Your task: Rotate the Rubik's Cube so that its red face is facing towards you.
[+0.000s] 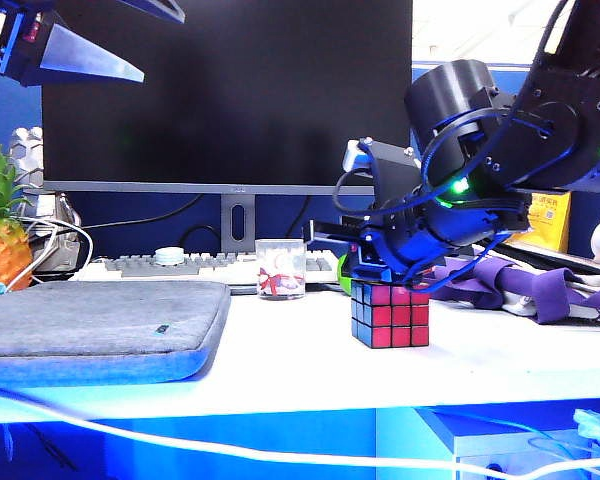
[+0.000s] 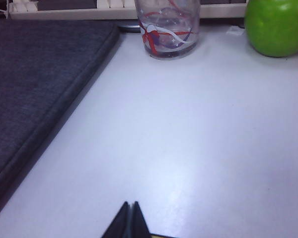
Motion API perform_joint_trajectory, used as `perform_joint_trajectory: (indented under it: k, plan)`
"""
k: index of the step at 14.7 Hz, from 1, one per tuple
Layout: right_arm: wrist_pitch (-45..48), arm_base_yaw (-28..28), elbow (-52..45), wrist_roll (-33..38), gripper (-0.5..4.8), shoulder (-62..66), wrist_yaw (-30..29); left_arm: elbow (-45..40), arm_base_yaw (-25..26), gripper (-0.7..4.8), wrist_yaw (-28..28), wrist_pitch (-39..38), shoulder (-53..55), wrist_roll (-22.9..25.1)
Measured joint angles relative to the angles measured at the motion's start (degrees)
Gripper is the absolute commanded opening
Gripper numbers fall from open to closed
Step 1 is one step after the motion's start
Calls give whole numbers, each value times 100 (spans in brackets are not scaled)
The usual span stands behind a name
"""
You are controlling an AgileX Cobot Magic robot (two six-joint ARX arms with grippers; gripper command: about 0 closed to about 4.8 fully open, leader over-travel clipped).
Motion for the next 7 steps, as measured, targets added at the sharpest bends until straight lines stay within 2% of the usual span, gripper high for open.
perform_joint_trajectory:
  k: [7]
  plan:
    - [352, -7, 42, 96, -1, 221, 17, -72, 0, 395, -20, 2, 7, 94]
